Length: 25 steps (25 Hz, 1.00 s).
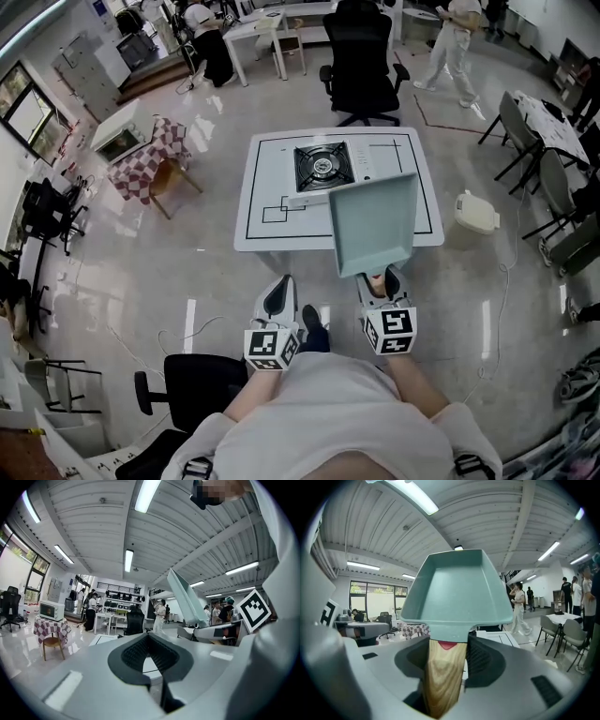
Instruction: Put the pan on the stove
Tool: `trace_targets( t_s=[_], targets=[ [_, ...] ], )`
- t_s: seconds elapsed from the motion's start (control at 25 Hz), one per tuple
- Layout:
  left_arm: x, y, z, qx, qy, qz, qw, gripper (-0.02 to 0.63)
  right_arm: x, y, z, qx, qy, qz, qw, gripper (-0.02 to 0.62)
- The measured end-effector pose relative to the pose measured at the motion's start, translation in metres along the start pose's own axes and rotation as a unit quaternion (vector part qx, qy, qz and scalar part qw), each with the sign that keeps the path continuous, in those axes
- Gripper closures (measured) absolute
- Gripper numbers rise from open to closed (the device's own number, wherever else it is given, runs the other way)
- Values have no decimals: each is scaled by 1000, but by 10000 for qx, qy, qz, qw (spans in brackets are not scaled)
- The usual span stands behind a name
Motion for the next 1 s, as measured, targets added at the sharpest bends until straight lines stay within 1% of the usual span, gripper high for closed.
trace_targets(
  t_s=[0.24, 0.4, 0.6, 0.76, 1.0],
  targets=[
    [-64, -71, -14, -8, -98, 137, 9999, 595, 7, -87, -12, -121, -6, 258, 9996, 402],
    [-108, -112, -24, 45, -236, 182, 9995, 595, 9, -143, -16, -190, -32, 423, 9989, 402],
    [-154, -153, -25, 10, -195, 261, 9995, 595, 9, -198, -20, -255, 8, 577, 9980, 402],
    [-172, -172, -23, -52, -163, 284, 9994, 595, 9, -223, -22, -361, 10, 616, 9974, 402],
    [-178, -194, -20, -160, -134, 298, 9993, 595, 14, -248, -24, -447, 16, 553, 9975, 402]
  ],
)
Point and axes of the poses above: the fingertips, and each gripper's own axes: y backward along the fingers, x to its right, z out of its underside, the point moved 3 cm from there along y, backward along the fingers, and after that the axes turned 1 degree about y, right-handed, at the moved point
